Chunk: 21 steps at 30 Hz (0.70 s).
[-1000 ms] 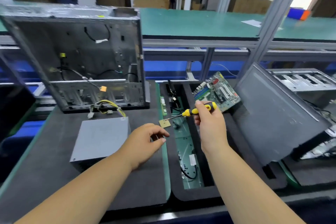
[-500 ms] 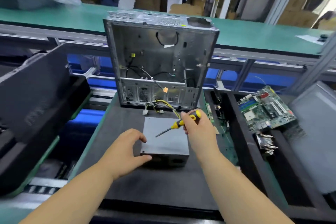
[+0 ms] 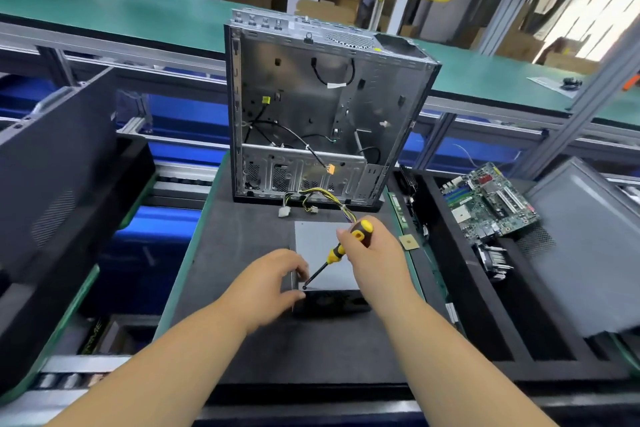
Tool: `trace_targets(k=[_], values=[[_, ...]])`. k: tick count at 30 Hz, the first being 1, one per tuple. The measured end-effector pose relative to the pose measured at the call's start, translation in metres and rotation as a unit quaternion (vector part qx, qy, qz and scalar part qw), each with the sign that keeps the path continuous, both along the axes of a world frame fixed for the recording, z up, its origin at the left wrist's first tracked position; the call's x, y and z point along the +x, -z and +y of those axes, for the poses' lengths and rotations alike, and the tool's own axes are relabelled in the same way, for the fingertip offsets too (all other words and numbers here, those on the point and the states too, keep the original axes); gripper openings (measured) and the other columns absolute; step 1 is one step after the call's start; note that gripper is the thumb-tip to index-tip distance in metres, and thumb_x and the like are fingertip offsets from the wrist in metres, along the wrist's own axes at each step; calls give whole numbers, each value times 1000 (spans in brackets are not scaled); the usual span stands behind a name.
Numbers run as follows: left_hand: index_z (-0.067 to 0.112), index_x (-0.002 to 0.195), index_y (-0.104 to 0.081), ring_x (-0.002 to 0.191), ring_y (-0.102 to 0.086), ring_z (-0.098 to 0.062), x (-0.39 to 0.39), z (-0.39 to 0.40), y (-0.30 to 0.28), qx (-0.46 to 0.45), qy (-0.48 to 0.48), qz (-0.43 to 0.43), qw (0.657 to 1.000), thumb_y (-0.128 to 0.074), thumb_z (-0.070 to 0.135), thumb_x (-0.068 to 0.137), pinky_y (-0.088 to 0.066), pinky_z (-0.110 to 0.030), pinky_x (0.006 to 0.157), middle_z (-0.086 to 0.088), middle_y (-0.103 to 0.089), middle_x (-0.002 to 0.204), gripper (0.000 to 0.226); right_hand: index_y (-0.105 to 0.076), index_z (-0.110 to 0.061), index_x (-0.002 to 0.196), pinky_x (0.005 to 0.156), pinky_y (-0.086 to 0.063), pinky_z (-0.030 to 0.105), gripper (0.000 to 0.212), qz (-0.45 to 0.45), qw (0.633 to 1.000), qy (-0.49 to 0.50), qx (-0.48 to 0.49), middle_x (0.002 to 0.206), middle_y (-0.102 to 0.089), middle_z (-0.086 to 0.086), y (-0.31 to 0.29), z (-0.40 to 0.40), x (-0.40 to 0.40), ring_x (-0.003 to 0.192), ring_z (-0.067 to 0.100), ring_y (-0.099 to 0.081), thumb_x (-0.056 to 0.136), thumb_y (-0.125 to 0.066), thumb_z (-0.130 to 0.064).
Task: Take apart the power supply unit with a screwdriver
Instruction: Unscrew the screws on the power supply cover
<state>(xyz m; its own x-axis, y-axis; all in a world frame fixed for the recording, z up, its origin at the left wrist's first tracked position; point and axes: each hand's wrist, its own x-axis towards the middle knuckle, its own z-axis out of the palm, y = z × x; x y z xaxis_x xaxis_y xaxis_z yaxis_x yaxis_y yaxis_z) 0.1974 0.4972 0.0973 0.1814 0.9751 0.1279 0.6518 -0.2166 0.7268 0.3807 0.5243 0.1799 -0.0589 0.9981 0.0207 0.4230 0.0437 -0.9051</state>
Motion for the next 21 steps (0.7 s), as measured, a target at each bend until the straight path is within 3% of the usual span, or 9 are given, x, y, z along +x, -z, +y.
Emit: trace_targets(k=[3, 6, 10, 15, 18, 21], values=[[28, 95, -65, 106, -56, -2, -1, 2, 4, 2, 5, -1, 1000, -80, 16, 77, -45, -28, 97, 17, -60, 103, 26, -42, -16, 77, 56, -33, 30, 32, -12, 1000, 14, -3, 63, -55, -3, 3, -4, -2, 48, 4, -39, 90, -61, -38], [31, 93, -65, 110, -57, -4, -2, 1, 5, 2, 0, 2, 1000, -79, 19, 78, -45, -28, 97, 18, -59, 100, 24, -43, -14, 80, 56, -34, 30, 31, -23, 1000, 20, 6, 69, -61, 2, 3, -7, -6, 48, 4, -39, 91, -60, -37], [37, 83, -58, 112, -56, -5, 1, 1, 3, 2, -11, 23, 1000, -77, 25, 79, -47, -31, 93, 18, -59, 98, 22, -44, -20, 79, 55, -36, 30, 27, -68, 998, 5, 18, 62, -55, -9, 0, -9, -8, 51, 6, -41, 92, -59, -40], [43, 72, -50, 115, -56, -3, 2, 1, 0, -17, -19, 25, 999, -77, 27, 80, -47, -30, 93, 19, -58, 98, 33, -49, -23, 80, 62, -41, 29, 24, -145, 988, -36, 48, 77, -56, -7, -8, -9, -16, 69, 11, -49, 90, -66, -36], [40, 71, -53, 111, -57, -1, 2, 2, -3, -27, -26, 11, 999, -79, 24, 79, -47, -29, 94, 20, -57, 95, 31, -57, -31, 83, 69, -44, 23, 19, -94, 994, -50, 39, 88, -62, -11, -13, -11, -22, 79, 3, -56, 86, -73, -24], [36, 73, -56, 103, -58, -3, 1, 2, -4, -32, -27, 2, 999, -80, 23, 78, -47, -28, 91, 17, -57, 94, 28, -54, -42, 95, 72, -47, 16, 37, -35, 996, -71, 43, 89, -68, -9, -12, -14, -26, 81, 2, -62, 84, -75, -14]])
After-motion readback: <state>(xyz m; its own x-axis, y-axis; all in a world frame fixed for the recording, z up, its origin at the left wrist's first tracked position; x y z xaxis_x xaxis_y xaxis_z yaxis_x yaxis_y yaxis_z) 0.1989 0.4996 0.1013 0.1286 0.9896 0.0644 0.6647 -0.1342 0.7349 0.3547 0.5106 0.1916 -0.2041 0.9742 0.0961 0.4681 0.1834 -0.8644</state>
